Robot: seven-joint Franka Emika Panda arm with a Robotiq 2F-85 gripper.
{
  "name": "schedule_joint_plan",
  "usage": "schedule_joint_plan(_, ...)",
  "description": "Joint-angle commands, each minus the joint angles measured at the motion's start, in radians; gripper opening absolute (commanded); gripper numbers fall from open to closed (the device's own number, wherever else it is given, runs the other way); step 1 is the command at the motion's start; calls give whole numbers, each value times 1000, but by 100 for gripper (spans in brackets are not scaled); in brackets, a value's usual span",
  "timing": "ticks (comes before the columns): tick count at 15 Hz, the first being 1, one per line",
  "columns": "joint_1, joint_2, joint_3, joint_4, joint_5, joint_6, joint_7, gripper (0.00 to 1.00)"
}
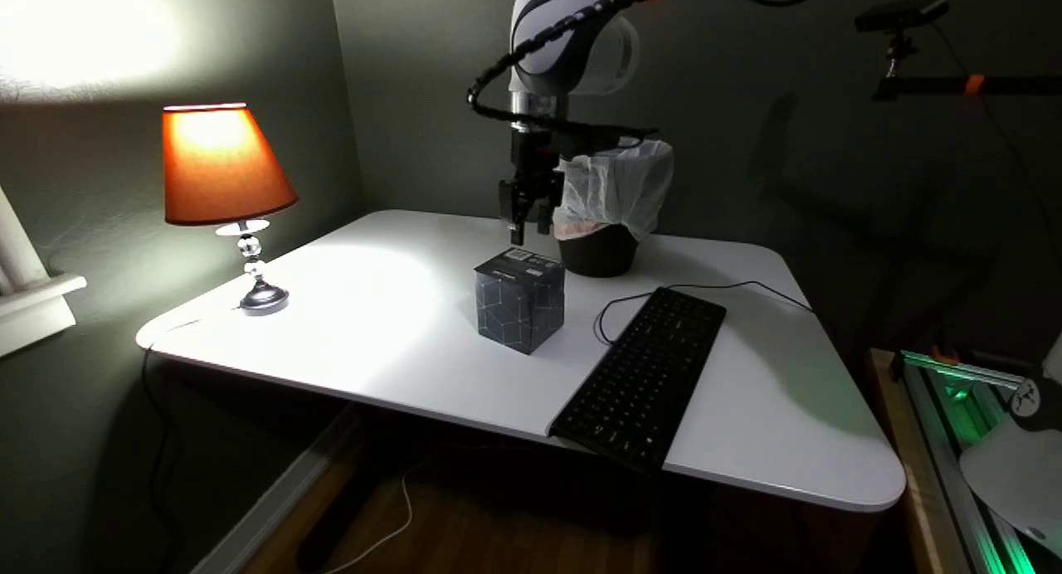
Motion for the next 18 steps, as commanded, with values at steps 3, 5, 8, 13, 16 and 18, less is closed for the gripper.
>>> schedule_joint_plan(3,-80,-42,15,-44,146,-7,-96,100)
schedule_joint_plan(5,-114,-25,23,-23,199,-46,-166,100)
schedule_joint_plan(8,-151,-10,33,-11,283,-101,-255,100)
schedule_joint_plan(13,-181,41,36,34,347,-204,-354,100)
schedule_joint_plan(16,-180,90,38,75,351,-223,-374,100)
schedule_joint_plan(18,-180,123,45,99,350,-221,-380,100)
